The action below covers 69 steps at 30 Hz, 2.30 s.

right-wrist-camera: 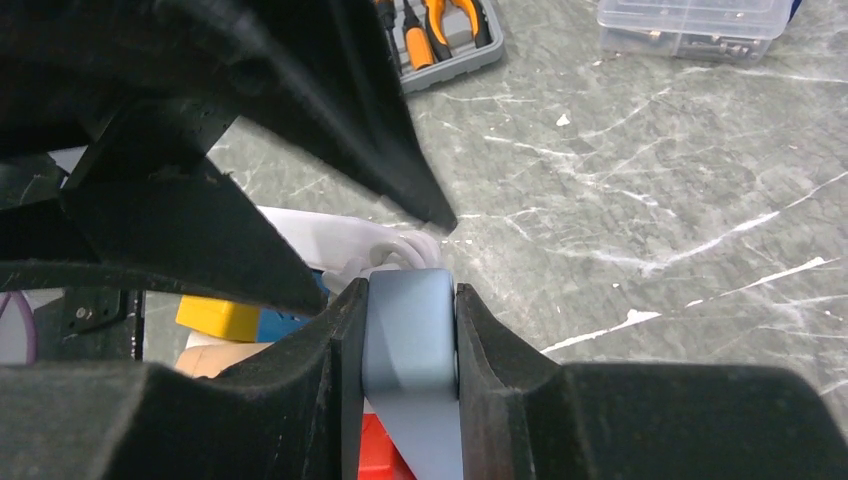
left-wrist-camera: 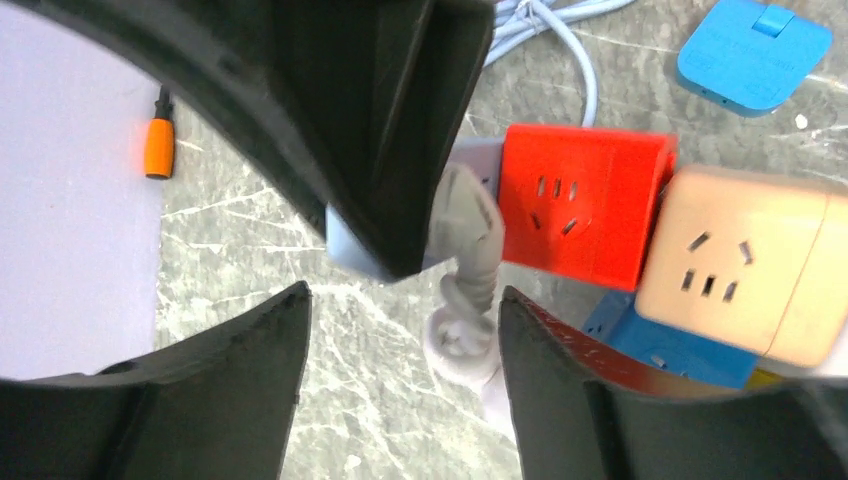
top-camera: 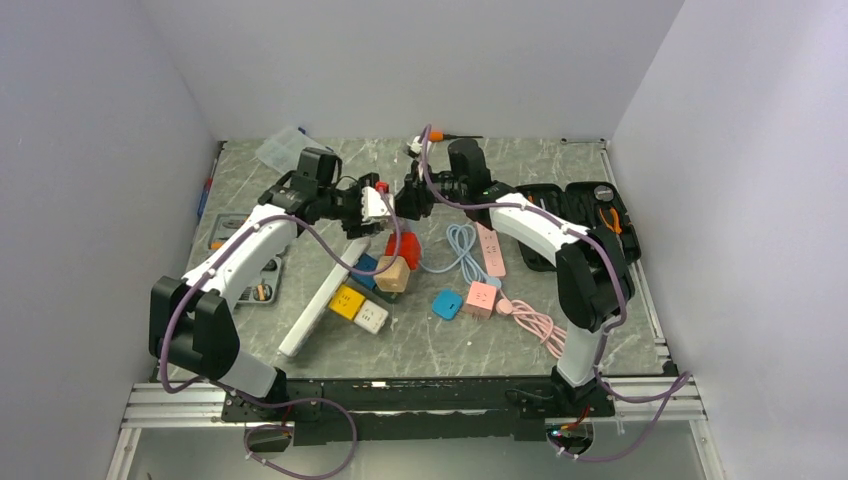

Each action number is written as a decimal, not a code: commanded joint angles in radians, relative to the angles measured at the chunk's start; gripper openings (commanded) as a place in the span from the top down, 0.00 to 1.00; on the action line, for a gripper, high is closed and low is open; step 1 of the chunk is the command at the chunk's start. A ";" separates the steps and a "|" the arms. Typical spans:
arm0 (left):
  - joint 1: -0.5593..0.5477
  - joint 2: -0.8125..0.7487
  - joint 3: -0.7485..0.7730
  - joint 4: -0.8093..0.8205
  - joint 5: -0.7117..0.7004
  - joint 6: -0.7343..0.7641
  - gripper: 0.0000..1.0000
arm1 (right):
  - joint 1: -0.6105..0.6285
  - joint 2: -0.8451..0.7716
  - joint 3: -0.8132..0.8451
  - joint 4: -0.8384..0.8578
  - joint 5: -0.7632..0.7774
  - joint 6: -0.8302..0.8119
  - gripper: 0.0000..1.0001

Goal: Pull the plug off the socket
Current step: Remove the plug from the socket.

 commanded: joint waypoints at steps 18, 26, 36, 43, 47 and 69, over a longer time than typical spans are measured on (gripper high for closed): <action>0.032 0.164 0.255 -0.473 0.251 -0.037 0.11 | 0.023 -0.174 0.054 -0.026 -0.030 -0.062 1.00; 0.029 0.142 0.220 -0.409 0.241 -0.081 0.23 | 0.025 -0.174 0.070 -0.004 -0.043 -0.041 1.00; 0.004 0.156 0.218 -0.355 0.242 -0.124 0.39 | 0.045 -0.170 0.092 -0.032 -0.051 -0.053 1.00; -0.002 0.155 0.212 -0.348 0.239 -0.128 0.57 | 0.048 -0.177 0.092 -0.042 -0.044 -0.059 1.00; -0.003 0.158 0.214 -0.345 0.249 -0.140 0.65 | 0.048 -0.180 0.082 -0.030 -0.046 -0.049 1.00; -0.066 0.210 0.373 -0.716 0.318 0.142 1.00 | 0.004 -0.114 0.115 -0.095 0.099 -0.107 1.00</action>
